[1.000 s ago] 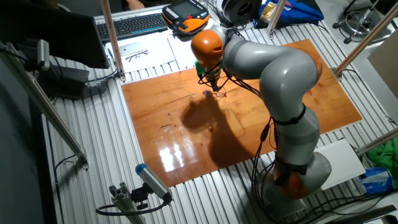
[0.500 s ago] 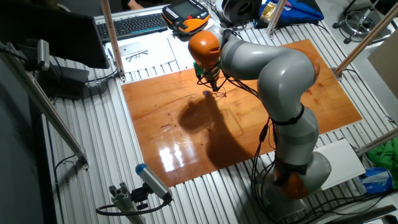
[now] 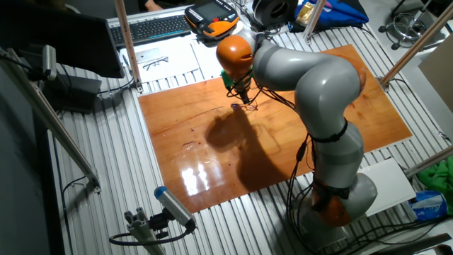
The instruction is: Unfold the leg of the glasses (with one hand)
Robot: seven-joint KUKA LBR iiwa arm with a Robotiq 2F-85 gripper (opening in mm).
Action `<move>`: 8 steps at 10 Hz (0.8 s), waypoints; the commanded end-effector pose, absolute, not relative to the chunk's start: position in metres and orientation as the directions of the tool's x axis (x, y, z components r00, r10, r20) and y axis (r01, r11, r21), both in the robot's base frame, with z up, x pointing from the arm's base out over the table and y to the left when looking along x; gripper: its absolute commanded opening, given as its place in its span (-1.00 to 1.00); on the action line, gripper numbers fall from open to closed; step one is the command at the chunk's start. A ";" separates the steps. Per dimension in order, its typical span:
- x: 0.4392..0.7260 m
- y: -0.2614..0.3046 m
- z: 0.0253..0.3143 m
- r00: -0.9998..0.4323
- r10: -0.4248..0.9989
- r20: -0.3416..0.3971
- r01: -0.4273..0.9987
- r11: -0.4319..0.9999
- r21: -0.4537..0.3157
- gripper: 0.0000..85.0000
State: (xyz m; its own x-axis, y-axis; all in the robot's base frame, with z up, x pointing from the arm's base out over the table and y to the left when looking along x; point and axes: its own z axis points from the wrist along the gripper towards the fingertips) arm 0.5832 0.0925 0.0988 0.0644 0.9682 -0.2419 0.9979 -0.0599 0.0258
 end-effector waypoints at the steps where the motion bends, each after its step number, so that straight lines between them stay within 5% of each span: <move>1: 0.583 0.093 0.099 0.084 0.966 -0.243 0.996 -0.081 0.023 -1.00; 8: 0.584 0.091 0.097 0.198 0.946 -0.258 0.979 -0.201 0.015 -1.00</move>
